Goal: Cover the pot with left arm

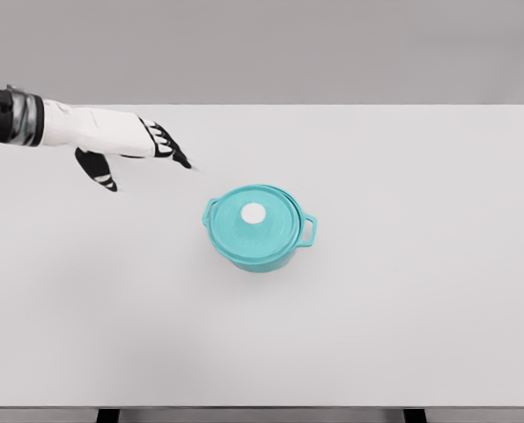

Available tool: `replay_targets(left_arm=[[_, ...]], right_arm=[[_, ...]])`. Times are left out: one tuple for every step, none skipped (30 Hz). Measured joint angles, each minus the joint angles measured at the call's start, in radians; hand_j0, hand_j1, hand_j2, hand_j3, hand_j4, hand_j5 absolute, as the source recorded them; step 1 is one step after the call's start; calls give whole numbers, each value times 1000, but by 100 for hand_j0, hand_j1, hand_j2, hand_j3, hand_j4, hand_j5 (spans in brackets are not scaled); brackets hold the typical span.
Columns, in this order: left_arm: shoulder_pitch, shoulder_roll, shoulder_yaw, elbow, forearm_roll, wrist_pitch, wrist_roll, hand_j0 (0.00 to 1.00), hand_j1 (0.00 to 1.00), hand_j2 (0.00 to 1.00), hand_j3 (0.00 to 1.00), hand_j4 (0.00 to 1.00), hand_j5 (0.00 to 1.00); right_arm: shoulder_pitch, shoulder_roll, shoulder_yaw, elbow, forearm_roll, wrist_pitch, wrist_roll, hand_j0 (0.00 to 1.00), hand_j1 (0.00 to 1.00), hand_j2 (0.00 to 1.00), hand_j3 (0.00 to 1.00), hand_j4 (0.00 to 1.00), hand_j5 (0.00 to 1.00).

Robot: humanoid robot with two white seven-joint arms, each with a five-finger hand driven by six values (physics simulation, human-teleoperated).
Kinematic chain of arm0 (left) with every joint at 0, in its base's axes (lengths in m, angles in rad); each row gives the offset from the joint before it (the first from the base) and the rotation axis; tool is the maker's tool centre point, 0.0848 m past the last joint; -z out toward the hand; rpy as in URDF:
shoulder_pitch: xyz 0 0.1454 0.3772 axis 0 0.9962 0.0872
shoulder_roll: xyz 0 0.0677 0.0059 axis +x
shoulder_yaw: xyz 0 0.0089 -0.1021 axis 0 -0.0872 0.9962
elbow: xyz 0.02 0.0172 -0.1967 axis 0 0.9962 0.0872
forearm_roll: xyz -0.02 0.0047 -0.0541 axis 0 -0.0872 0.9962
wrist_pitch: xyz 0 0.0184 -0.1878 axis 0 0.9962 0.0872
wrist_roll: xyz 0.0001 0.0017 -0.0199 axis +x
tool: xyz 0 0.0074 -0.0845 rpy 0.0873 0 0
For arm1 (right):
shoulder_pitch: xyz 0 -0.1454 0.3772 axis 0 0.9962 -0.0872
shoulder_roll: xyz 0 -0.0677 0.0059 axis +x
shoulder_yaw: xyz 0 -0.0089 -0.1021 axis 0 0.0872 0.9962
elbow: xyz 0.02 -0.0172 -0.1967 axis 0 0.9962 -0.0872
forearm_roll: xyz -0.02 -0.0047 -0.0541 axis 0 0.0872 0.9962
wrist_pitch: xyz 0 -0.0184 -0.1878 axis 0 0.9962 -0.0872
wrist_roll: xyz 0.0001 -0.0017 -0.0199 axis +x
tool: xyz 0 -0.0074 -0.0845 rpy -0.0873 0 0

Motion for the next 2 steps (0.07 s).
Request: replay_targets(left_arm=[[2,5,0,10,0,-1,0,100,100,100,100,100,100],[8,9,0,18,0,-3,0,100,100,100,100,100,100]], right_arm=[[0,0,0,0,0,0,0,100,100,100,100,100,100],[0,0,0,0,0,0,0,100,100,100,100,100,100]])
